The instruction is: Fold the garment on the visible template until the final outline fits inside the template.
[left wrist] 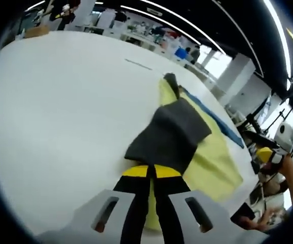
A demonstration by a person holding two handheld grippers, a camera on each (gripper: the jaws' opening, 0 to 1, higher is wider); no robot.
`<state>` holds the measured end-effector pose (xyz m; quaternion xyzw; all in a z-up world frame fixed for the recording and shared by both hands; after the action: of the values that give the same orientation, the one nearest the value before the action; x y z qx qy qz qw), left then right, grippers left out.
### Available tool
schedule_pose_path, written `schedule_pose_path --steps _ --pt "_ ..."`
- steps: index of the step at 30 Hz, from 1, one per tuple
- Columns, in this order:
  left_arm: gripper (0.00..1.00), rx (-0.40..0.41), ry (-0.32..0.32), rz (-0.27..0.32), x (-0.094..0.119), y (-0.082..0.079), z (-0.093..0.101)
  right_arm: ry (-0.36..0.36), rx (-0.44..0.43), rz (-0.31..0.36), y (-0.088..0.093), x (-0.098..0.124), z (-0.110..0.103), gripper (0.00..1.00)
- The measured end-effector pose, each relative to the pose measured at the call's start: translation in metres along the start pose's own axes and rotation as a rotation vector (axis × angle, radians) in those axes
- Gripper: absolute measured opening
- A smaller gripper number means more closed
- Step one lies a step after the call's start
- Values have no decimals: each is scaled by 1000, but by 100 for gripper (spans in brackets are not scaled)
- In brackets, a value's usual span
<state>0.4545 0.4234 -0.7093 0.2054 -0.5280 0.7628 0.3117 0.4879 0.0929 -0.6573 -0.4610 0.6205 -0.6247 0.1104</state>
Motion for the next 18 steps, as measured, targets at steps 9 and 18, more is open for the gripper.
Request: schedule_pose_path --steps 9,18 --pt "0 -69 -7 76 16 -26 -13 -4 -1 -2 0 2 -3 97" --pt "0 -22 6 102 20 -37 -26 -20 5 -27 3 3 -7 99"
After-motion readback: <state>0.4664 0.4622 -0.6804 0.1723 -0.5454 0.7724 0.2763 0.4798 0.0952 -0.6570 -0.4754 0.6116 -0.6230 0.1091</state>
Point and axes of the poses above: the point that each gripper's makers call its tool centre point, and the gripper's own axes: x roughly backward along the fingers, z roughly to its right, y roughly out of its underside, the point moved 9 cm from there along x, roughly backward along the fingers, and after that the axes turned 7 degrees about -y, right-handed, at the moved point
